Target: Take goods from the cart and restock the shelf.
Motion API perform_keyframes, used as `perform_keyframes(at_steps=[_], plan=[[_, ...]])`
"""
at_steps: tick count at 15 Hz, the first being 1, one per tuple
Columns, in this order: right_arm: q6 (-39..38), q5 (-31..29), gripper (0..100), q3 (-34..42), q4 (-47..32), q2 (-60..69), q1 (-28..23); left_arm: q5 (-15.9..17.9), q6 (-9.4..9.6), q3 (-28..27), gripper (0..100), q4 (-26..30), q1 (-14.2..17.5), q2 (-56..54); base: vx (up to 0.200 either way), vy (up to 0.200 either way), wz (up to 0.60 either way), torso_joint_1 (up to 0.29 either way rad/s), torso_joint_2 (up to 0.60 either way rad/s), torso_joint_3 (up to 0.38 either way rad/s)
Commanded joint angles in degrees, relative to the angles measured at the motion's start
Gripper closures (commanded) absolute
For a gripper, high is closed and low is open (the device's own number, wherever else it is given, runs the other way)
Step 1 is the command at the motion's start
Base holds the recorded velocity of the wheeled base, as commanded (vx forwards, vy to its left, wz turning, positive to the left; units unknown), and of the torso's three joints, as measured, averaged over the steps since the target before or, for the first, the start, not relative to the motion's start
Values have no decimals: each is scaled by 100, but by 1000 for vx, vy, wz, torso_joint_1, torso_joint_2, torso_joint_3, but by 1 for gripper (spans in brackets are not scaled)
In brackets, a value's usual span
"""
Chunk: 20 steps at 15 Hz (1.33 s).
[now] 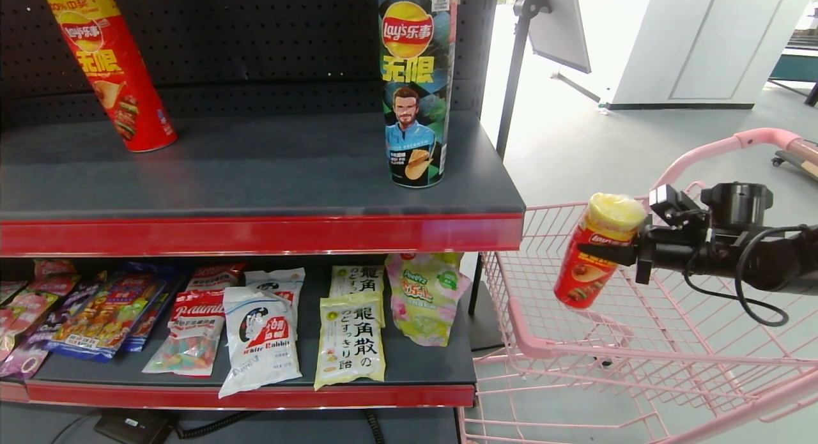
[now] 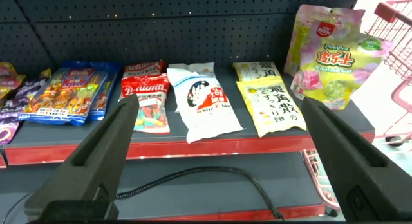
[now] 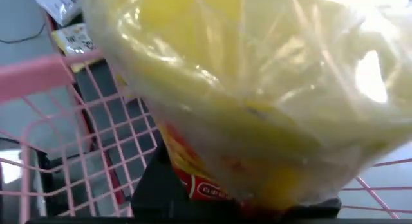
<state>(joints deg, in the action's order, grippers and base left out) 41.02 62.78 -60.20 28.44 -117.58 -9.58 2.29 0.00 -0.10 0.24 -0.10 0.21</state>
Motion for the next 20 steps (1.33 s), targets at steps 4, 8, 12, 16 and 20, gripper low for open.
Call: perform_keyframes(at_steps=[4,8,12,16,20], plan=[[-666,-425,100,790,4,2134,-61,-1,0,1,0,2,1,6,0,0,0,0,0,0],[-1140,-970,100,2073,4,3566,826,-1,0,1,0,2,1,6,0,0,0,0,0,0],[-1175,-1005,100,2557,-14,4182,2048,-1,0,1,0,2,1,6,0,0,0,0,0,0],[-1131,-1734,100,2610,-32,4138,2637,-1,0,1,0,2,1,6,0,0,0,0,0,0],[-1079,-2042,100,2671,-32,4164,2769,-1,0,1,0,2,1,6,0,0,0,0,0,0]])
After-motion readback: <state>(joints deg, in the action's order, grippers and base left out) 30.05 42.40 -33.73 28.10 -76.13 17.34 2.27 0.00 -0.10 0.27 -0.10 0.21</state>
